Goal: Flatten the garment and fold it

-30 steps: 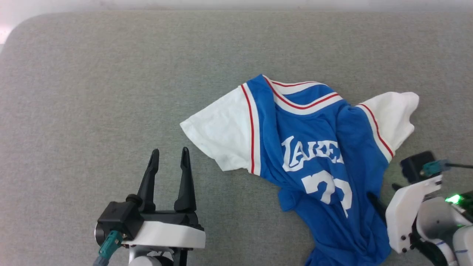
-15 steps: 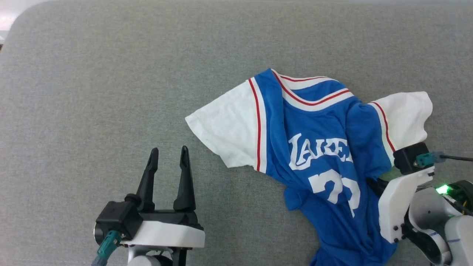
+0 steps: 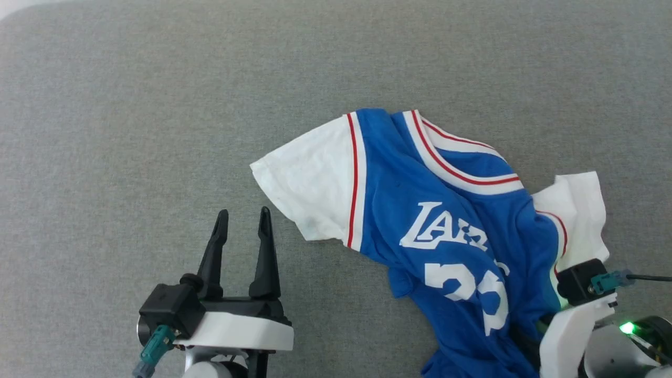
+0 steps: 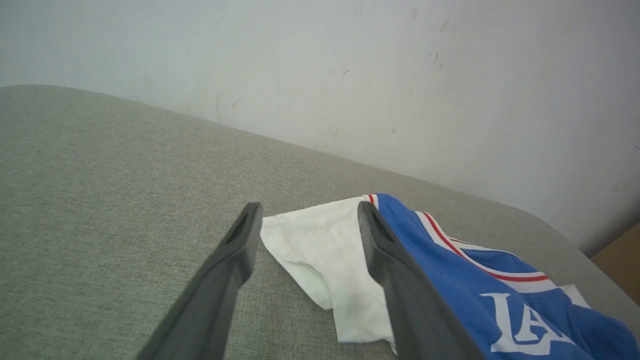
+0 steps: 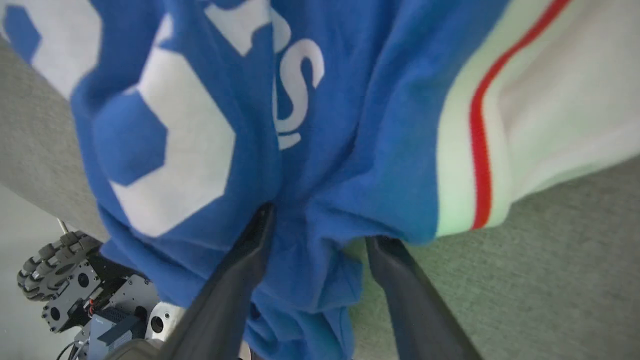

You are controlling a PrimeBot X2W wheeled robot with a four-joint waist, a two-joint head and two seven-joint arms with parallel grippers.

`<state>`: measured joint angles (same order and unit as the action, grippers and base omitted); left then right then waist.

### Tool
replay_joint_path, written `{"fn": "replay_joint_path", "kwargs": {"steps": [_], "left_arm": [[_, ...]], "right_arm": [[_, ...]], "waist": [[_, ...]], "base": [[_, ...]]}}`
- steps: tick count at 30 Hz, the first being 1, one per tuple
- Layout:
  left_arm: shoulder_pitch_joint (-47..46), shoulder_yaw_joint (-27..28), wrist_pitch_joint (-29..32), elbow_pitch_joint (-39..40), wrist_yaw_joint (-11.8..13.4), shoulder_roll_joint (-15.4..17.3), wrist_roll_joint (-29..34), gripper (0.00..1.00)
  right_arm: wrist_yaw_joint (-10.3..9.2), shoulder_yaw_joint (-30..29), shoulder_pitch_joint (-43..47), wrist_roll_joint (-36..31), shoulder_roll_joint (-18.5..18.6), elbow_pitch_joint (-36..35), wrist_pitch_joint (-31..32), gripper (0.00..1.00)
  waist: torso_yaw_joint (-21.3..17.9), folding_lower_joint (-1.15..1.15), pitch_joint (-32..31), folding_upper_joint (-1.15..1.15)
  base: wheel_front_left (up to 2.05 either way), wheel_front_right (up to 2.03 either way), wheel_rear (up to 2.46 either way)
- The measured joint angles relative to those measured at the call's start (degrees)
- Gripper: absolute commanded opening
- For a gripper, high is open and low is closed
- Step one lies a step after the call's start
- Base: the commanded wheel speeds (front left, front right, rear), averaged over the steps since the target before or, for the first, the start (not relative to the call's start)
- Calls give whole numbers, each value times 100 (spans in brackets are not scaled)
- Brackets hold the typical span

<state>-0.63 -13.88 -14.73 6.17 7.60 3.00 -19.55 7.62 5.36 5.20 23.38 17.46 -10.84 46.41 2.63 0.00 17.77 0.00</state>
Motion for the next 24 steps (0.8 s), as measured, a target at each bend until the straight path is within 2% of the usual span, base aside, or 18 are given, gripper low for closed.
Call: {"fn": "replay_joint_path", "kwargs": {"steps": [5, 14, 17, 24], "left_arm": [[-4, 59, 0, -11, -2, -1, 41, 100], [1, 115, 0, 175, -2, -1, 198, 100], [8, 165, -1, 267, -3, -2, 226, 100], [58, 283, 0, 404, -1, 23, 302, 100]], "right_arm": [[-2, -65, -89, 170, -346, -319, -654, 100], [-4, -1158, 175, 382, -1201, -1550, -1369, 100], [-8, -1308, 476, 424, -1347, -1694, -1327, 100], [-8, -1591, 1211, 366, -1413, -2001, -869, 100]], "waist": [[-69, 0, -65, 0], [-221, 0, -93, 0], [-275, 0, -47, 0], [-428, 0, 77, 0]], "base": [[0, 0, 0], [0, 0, 0], [0, 0, 0], [0, 0, 0]]}}
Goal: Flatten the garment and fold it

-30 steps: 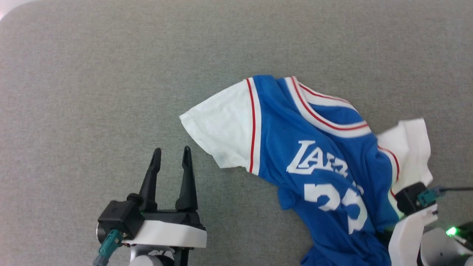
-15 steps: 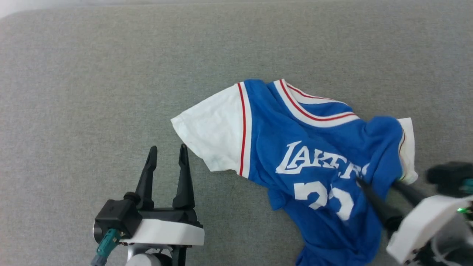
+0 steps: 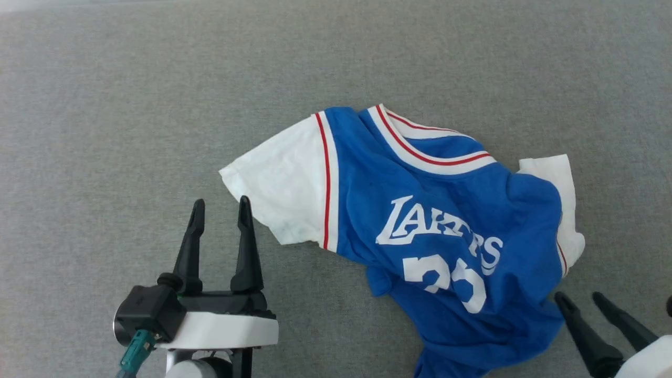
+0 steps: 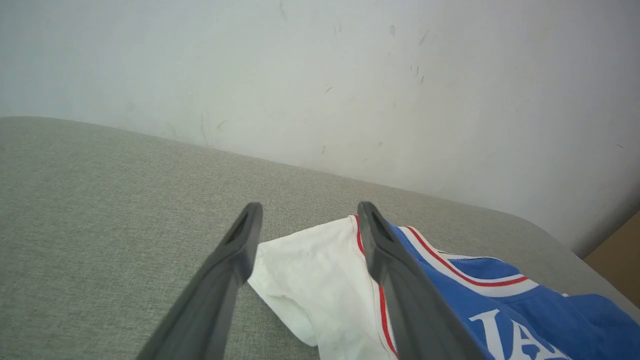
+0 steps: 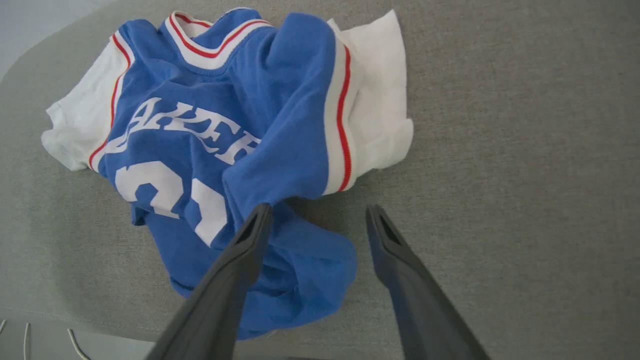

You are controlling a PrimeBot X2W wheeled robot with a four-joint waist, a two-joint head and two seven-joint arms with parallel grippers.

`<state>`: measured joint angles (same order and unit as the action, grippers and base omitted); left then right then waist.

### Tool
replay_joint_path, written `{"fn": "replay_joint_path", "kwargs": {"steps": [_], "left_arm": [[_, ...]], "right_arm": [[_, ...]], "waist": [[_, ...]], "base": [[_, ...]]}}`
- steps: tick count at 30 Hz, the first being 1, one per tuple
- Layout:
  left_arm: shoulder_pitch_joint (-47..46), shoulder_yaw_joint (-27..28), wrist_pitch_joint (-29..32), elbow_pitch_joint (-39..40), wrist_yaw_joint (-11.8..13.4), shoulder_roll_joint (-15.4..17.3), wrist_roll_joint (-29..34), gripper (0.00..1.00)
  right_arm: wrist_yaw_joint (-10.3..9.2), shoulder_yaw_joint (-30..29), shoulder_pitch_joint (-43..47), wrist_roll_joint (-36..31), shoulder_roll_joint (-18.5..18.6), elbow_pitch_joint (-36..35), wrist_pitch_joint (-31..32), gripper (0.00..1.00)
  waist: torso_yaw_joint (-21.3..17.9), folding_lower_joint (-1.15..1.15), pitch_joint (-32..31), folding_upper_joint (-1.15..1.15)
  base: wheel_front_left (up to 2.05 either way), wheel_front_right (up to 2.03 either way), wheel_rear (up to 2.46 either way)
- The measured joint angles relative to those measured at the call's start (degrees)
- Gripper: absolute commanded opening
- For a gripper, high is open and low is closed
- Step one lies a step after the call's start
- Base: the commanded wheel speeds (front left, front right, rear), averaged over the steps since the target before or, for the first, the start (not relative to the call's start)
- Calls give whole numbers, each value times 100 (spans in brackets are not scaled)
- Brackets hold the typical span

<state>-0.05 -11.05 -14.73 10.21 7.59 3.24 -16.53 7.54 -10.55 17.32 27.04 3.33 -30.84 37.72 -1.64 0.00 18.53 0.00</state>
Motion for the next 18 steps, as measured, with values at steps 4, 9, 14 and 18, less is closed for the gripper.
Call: {"fn": "replay_joint_path", "kwargs": {"steps": [4, 9, 14, 18], "left_arm": [[-1, 7, 0, -2, -2, 3, 7, 100], [-2, -3, 0, -20, -4, 2, 8, 100], [-7, -27, 0, -31, -49, 4, 54, 100], [-8, -44, 0, -44, -56, 5, 152, 100]], "right_arm": [[0, -199, 8, -215, -7, -3, -124, 100], [0, -396, -252, -499, -26, -33, -771, 100], [-1, -513, -876, -944, -22, -93, -1850, 100], [0, -371, -1274, -1552, -23, 3, -2872, 100]], "waist": [[-86, 0, 54, 0], [-156, 0, 35, 0], [-153, 0, -43, 0], [-90, 0, -117, 0]], "base": [[0, 0, 0], [0, 0, 0], [0, 0, 0], [0, 0, 0]]}}
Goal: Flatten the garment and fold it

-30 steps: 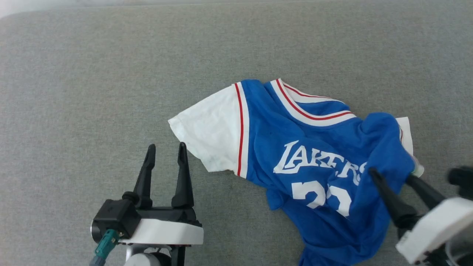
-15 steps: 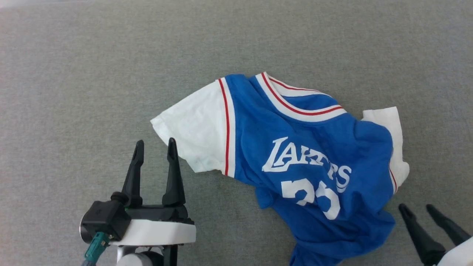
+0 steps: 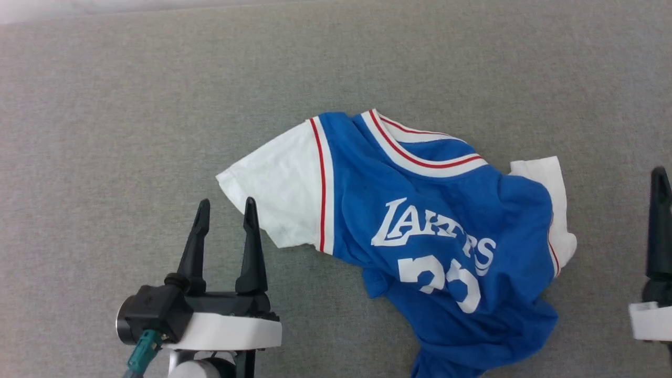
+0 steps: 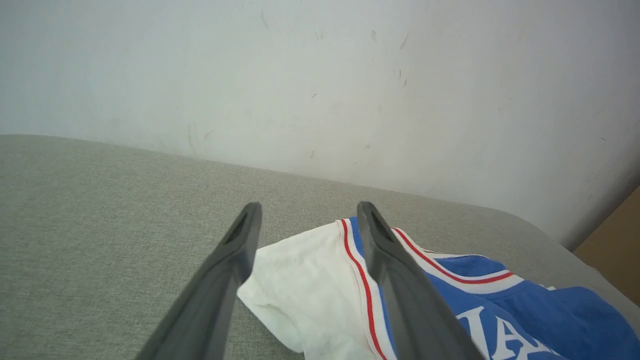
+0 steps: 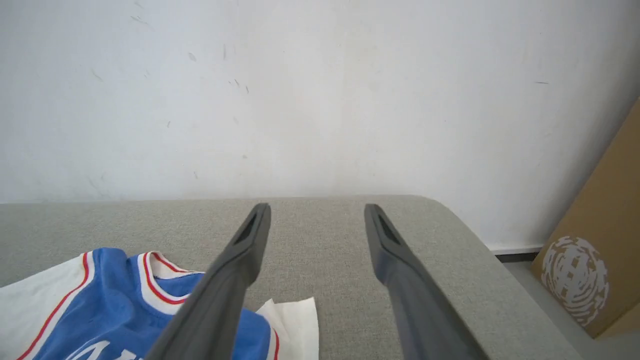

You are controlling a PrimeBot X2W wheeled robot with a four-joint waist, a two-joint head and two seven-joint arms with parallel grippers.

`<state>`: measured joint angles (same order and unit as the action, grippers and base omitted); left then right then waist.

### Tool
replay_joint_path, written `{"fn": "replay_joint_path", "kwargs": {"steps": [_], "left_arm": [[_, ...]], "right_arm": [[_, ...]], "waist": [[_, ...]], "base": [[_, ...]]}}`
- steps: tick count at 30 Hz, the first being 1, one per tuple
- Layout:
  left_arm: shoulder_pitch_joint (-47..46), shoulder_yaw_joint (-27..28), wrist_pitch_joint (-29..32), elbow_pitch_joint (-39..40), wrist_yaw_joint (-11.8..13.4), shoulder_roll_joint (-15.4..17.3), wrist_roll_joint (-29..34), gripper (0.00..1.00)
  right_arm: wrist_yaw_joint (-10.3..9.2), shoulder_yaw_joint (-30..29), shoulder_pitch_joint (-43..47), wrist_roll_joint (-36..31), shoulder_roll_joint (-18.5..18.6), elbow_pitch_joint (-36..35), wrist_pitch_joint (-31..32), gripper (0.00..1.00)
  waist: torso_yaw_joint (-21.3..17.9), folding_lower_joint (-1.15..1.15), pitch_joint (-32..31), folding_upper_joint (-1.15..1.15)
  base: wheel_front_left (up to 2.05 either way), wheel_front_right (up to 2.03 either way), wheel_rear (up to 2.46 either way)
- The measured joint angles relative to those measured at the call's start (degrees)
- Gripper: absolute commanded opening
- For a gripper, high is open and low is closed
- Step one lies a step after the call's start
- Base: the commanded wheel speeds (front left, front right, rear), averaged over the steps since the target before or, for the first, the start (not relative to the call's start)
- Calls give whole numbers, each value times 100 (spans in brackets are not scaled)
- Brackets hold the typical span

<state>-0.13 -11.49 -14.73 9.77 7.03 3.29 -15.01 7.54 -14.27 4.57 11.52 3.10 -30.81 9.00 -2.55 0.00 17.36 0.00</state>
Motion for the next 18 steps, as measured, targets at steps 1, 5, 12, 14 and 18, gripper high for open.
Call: {"fn": "replay_joint_path", "kwargs": {"steps": [1, 5, 12, 14, 18], "left_arm": [[-1, -7, 0, 1, -2, 0, 30, 100], [4, -15, 0, 3, -43, 5, 183, 100], [131, -3, 0, -55, 44, 41, 450, 100], [98, -31, 33, -88, 55, 101, 542, 100], [-391, -142, 728, -234, -97, 415, 756, 100]], "right_arm": [[0, 69, -38, -181, 11, 45, -242, 100], [0, 354, -99, -664, 3, 416, -962, 100], [1, 591, -70, -745, -4, 955, -1377, 100], [1, 591, -72, -724, -5, 965, -1376, 100], [1, 570, -94, -725, -5, 935, -1365, 100]], "waist": [[24, 0, -18, 0], [142, 0, -101, 0], [384, -1, -238, 0], [444, -1, -248, 0], [516, 0, -165, 0]], "base": [[0, 0, 0], [0, 0, 0], [0, 0, 0], [0, 0, 0], [0, 0, 0]]}}
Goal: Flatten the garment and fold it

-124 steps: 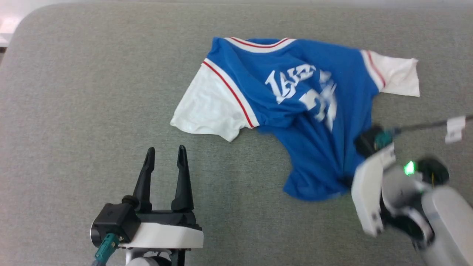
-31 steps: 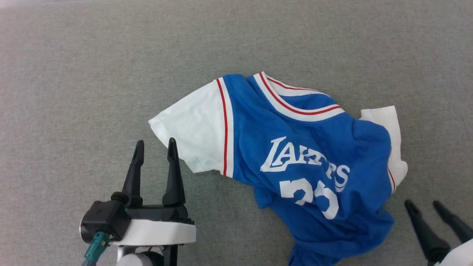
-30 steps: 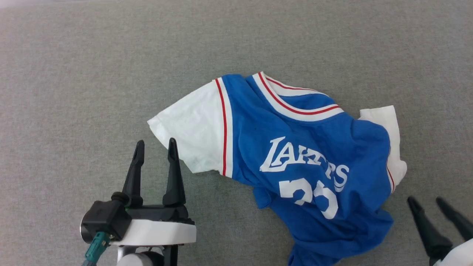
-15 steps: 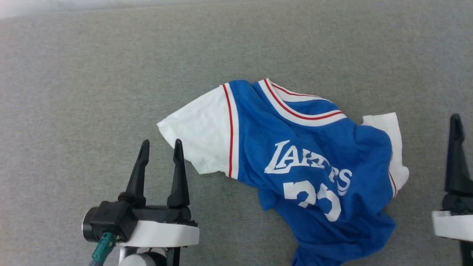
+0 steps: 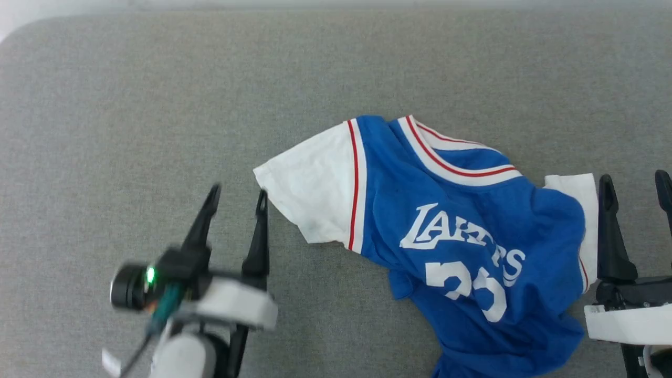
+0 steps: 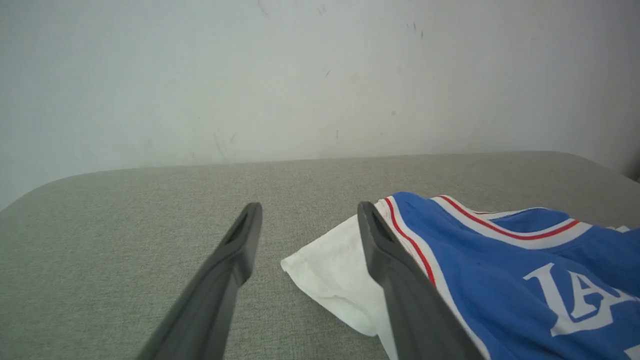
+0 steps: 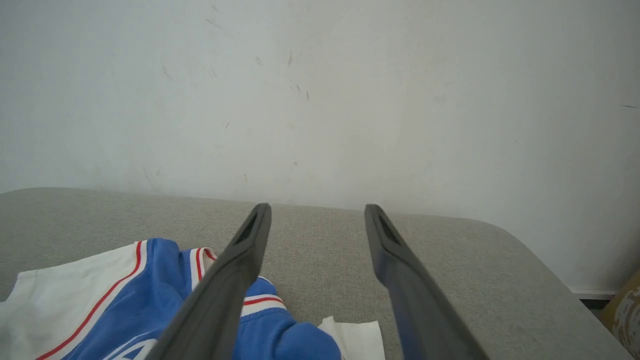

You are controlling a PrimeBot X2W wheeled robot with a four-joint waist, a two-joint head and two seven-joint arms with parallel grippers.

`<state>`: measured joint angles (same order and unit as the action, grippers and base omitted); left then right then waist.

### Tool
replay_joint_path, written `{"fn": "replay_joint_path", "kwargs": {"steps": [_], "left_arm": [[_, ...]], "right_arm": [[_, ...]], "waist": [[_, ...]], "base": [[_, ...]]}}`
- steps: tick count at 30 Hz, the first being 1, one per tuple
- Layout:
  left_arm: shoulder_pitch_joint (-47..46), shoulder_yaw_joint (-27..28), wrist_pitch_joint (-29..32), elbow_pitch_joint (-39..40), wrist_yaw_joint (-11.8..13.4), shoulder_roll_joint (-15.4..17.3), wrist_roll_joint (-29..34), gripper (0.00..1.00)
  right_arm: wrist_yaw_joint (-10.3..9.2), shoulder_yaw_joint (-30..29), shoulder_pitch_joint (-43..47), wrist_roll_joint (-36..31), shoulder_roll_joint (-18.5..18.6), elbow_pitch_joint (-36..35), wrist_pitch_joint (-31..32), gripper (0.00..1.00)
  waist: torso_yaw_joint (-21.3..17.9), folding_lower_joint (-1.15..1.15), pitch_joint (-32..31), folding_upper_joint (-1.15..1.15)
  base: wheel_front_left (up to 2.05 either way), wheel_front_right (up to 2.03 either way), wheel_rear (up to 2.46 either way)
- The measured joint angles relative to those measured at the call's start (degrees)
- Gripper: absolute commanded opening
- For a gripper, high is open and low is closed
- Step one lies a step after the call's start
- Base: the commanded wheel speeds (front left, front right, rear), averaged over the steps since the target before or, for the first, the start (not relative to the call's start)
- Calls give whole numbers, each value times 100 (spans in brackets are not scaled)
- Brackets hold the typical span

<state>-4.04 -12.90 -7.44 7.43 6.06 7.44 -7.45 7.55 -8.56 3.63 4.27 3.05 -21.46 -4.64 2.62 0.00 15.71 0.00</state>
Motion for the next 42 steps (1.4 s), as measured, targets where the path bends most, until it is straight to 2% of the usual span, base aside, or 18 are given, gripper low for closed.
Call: {"fn": "replay_joint_path", "kwargs": {"steps": [6, 8, 13, 16, 22, 24, 25, 26, 29, 33, 38, 42], "left_arm": [[-1245, -205, 1508, -514, -450, 171, -42, 100], [-1571, -244, 2015, -833, -505, 207, -59, 100], [-2061, -156, 2975, -1528, -381, 211, -109, 100], [-2185, -102, 3317, -1774, -244, 207, -118, 100], [-2453, -48, 3677, -1965, -324, 169, -385, 98], [-2549, -53, 4002, -2012, -499, 175, -593, 41], [-2587, -48, 4149, -2011, -564, 176, -699, 18], [-2604, -52, 4239, -2002, -620, 176, -766, 0], [-2610, -138, 4355, -1945, -790, 152, -857, 0], [-2547, -162, 4050, -1900, -776, 121, -858, 0], [-2279, -69, 3171, -1753, -550, -151, -939, 0], [-1884, 285, 2495, -1296, -348, -365, -1579, 0]], "right_arm": [[0, 24, -165, 11, 0, -2, 12, 100], [0, 53, -210, 35, 2, 3, 24, 100], [0, 132, -258, 69, 0, 26, 58, 100], [0, 129, -295, 94, -1, 48, 59, 100], [0, 102, -336, 136, -1, 98, 77, 100], [0, 104, -337, 136, 0, 108, 110, 100], [0, 105, -337, 136, 0, 107, 118, 100], [0, 103, -337, 136, 0, 105, 129, 100], [0, 104, -340, 136, -1, 103, 166, 100], [0, 112, -347, 137, -1, 111, 210, 100], [0, 137, -346, 185, 0, 167, 216, 100], [0, 188, -344, 187, -1, 205, 216, 100]], "waist": [[24, 1, 285, 0], [23, 1, 393, 0], [-11, 1, 631, 0], [-54, 1, 733, 0], [-115, 0, 841, 0], [-113, -1, 839, 0], [-109, -1, 839, 0], [-102, -1, 840, 0], [-74, 0, 842, 0], [-34, 0, 818, 0], [16, 1, 711, 0], [47, 0, 585, 0]], "base": [[0, 0, 0], [0, 0, 0], [0, 0, 0], [0, 0, 0], [0, 0, 0], [0, 0, 0], [0, 0, 0], [0, 0, 0], [0, 0, 0], [0, 0, 0], [0, 0, 0], [0, 0, 0]]}}
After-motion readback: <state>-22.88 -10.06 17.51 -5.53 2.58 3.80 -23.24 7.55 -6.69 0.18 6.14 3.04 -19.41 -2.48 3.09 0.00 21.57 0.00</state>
